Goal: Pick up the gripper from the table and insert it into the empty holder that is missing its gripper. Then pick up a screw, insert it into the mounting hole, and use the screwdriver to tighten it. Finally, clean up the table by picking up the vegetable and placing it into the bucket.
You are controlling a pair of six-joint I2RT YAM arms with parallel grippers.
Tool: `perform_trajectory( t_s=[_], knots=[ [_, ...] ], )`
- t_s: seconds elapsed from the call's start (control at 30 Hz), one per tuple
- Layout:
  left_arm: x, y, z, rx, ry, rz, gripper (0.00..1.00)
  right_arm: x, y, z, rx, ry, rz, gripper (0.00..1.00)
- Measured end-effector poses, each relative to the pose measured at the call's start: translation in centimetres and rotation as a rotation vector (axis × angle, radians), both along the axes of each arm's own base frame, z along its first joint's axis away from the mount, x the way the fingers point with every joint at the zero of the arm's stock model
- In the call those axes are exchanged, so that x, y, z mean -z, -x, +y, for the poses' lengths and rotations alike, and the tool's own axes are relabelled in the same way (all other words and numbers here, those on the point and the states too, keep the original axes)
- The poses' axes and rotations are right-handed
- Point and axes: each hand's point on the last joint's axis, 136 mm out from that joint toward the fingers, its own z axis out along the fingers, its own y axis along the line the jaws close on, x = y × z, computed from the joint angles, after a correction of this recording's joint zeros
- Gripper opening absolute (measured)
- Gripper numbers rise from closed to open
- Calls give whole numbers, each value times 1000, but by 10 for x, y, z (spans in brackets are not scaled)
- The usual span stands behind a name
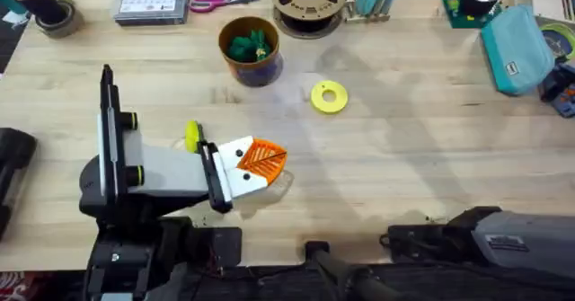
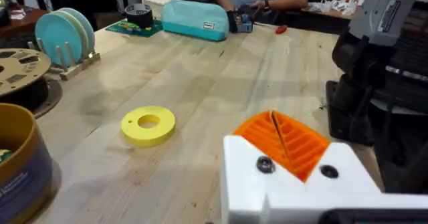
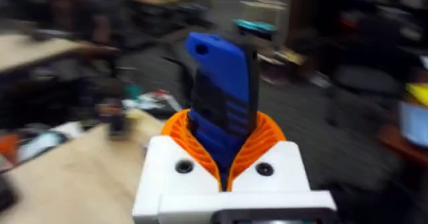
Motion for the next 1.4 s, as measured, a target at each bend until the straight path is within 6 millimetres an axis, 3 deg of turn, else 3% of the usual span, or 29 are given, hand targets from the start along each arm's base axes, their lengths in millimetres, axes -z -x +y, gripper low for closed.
perform_trajectory(
  t_s=[0.17, 0.4, 0.57, 0.77, 0.97, 1.4],
  knots=[
    [0, 0, 0, 0, 0, 0, 4, -17, 28, 25, -260, -44, -57, 24],
    [0, 0, 0, 0, 0, 0, 4, -13, 55, 54, -555, -70, -70, 24],
    [0, 0, 0, 0, 0, 0, 4, -13, 69, 58, -658, -133, -149, 24],
    [0, 0, 0, 0, 0, 0, 4, 9, 92, 57, -778, -207, -192, 24],
    [0, 0, 0, 0, 0, 0, 4, 16, 120, 57, -905, -229, -181, 24],
    [0, 0, 0, 0, 0, 0, 4, 30, 173, 91, -1124, -190, -124, 24]
  ],
)
